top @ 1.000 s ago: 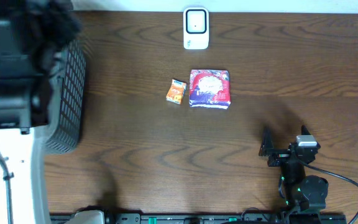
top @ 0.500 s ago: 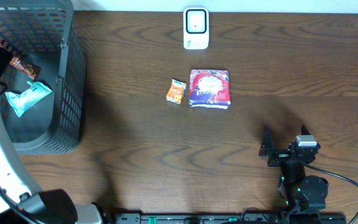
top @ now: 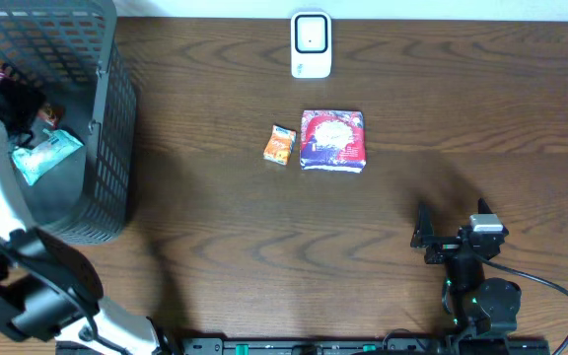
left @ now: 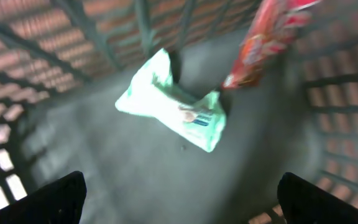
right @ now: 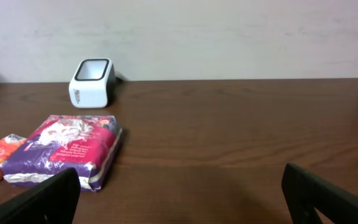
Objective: Scan the item barcode
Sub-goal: 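Reach the left gripper into the basket and grasp the mint-green packet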
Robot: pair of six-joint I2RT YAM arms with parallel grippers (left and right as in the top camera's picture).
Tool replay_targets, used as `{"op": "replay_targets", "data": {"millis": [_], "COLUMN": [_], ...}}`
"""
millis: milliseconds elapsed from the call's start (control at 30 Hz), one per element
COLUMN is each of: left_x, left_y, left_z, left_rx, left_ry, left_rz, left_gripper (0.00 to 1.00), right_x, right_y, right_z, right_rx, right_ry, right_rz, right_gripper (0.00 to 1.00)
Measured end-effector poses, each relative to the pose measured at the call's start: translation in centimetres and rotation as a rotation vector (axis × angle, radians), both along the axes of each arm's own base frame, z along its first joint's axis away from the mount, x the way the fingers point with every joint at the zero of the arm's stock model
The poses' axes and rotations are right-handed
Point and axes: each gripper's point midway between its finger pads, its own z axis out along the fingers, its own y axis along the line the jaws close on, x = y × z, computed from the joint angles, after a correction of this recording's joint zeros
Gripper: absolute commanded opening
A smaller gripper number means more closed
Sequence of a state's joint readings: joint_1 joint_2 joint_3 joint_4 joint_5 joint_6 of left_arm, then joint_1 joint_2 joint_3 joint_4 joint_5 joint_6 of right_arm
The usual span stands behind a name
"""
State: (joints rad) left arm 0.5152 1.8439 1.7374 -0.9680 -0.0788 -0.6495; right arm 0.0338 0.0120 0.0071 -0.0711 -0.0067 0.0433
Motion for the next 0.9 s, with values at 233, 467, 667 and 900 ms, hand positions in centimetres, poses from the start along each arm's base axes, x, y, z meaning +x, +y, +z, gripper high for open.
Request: {"op": "replay_targets", "data": {"millis": [233,467,667,900], "left_x": [1.3,3.0,3.0,3.0], "left_y": [0.8,1.7,1.8,2.3], "left_z": [-5.6,-9.9,-12.4,-14.4], "left_rx": [-0.073,-0.089,-0.104,-0.082], "left_ry": [0.049,0.059,0.098,0.144], "left_rz": [0.104,0.130,0.133,0.094], "left_gripper": [0.98,0.99,0.95,0.23], "right_x": [0.0,0.0,0.0,0.0], "right_y": [0.0,0.0,0.0,0.0], "right_z": [0.0,0.0,0.0,0.0], "right_rx": [0.000,0.000,0.000,0.000], "right_ry": [0.000,0.000,0.000,0.000], "right_rz": [0.000,0.000,0.000,0.000], "right_gripper": [0.99,0.99,0.99,0.99]}}
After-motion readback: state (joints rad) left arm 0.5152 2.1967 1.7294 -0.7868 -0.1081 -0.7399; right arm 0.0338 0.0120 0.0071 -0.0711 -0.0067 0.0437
